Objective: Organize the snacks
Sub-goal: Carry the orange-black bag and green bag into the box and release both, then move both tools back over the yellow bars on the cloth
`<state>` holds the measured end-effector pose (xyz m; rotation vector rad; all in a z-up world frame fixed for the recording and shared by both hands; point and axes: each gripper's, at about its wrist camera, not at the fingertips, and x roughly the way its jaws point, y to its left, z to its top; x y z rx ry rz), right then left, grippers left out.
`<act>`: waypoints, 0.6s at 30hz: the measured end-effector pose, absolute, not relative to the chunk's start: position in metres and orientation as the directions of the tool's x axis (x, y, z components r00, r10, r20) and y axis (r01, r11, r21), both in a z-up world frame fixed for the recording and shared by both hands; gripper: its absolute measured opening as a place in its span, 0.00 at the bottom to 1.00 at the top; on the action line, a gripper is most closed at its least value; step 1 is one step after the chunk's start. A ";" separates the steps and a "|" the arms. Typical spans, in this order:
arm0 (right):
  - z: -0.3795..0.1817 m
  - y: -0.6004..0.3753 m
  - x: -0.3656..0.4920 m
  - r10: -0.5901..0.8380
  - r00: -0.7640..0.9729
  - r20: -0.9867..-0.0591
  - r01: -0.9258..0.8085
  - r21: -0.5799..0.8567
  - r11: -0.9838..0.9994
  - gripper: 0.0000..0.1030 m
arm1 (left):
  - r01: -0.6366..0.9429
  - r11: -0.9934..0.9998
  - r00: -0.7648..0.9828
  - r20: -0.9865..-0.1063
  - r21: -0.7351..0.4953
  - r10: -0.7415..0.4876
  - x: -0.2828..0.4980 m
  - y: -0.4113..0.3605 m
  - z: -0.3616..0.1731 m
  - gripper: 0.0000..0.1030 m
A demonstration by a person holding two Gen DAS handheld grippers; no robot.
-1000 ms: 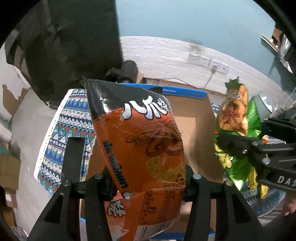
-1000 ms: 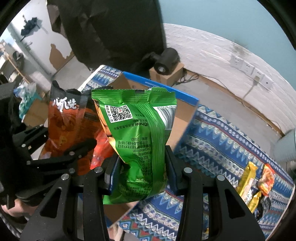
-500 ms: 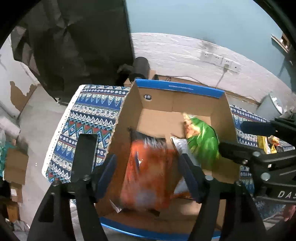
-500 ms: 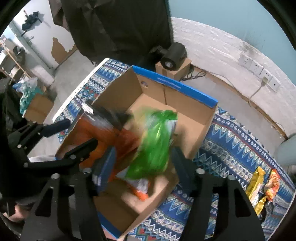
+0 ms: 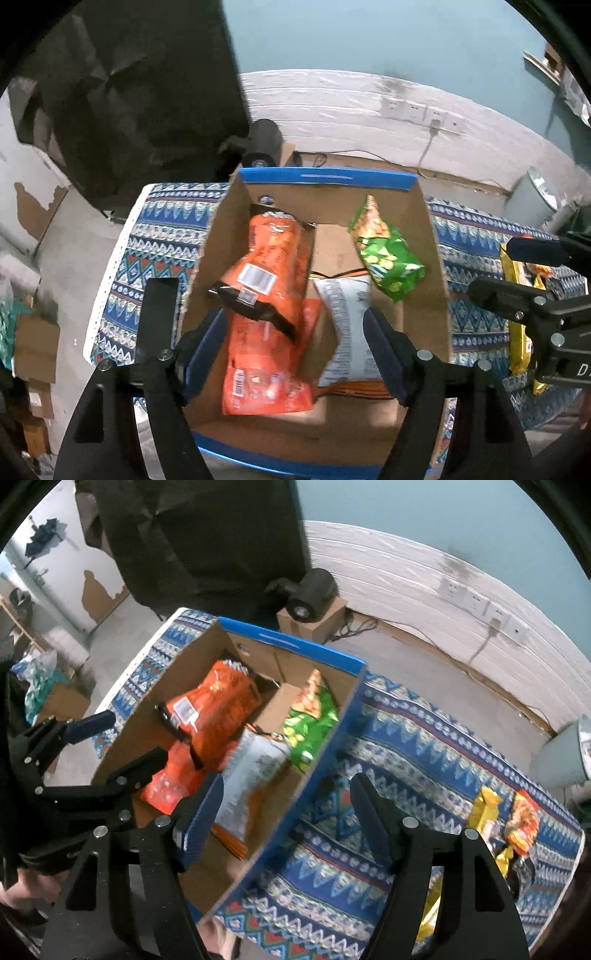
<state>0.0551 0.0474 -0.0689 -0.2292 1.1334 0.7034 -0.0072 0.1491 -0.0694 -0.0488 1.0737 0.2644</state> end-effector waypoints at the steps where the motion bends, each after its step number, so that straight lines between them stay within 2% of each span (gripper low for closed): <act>1: -0.069 0.042 0.054 0.390 0.240 -0.889 -0.616 0.171 0.769 0.70 | -0.229 0.969 0.448 -0.874 0.093 0.189 -0.006 0.144 -0.069 0.75; 18: -0.065 -0.065 0.052 0.325 0.310 -0.893 -0.511 0.132 0.850 0.75 | -0.069 0.995 0.442 -0.892 0.075 0.098 0.011 0.062 -0.067 0.77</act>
